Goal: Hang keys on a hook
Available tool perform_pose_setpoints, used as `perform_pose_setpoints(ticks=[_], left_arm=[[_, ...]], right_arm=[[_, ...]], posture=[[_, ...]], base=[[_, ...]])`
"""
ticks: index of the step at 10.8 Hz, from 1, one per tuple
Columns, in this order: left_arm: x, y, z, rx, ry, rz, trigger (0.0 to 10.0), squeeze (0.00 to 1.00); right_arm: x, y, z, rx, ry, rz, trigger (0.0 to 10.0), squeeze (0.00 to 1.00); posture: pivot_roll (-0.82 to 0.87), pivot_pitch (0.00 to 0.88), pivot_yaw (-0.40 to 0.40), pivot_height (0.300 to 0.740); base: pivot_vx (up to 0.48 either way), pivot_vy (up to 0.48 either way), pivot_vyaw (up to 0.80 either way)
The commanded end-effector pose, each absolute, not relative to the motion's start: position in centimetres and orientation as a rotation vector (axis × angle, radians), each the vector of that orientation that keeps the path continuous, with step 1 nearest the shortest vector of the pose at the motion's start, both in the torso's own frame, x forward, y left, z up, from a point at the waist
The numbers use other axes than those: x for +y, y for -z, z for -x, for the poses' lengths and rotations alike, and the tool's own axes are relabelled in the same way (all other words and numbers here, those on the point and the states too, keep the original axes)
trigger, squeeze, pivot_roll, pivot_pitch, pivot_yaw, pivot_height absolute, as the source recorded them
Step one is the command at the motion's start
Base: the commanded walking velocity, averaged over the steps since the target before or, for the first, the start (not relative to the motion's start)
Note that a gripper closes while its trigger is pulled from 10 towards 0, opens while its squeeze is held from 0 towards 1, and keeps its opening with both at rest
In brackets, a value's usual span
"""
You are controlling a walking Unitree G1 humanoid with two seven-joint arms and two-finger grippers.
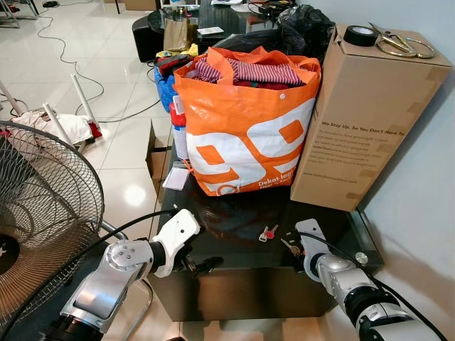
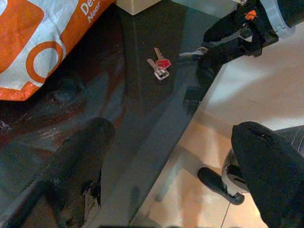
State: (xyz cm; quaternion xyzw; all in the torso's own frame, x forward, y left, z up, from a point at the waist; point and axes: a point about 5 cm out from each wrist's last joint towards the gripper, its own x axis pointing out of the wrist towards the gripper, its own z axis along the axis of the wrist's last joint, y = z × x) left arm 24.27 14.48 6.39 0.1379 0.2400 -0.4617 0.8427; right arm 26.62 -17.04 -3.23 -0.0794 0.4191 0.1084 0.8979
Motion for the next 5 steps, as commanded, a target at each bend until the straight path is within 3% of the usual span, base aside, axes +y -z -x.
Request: perform_pose_setpoints(ticks=[1,5], left_arm=[[14.16,-6.71,-24.34,0.496,0.990,-0.302,10.0,0.21],[13.94,-6.70,-24.32,0.498,0.997,-0.305,10.0,0.21]], right_arm=[[-17.22,3.27,-26.61,0.877,-0.215,0.167,0.0,0.00],[-17.17,3.43,-26.48,0.884,-0.233,0.194,0.0,0.00]], posture=[[-0.12,0.000,-0.003,0.740],[-0.13,0.000,-0.003,0.740]], base=[[0.000,0.000,0.00],[0.000,0.000,0.00]])
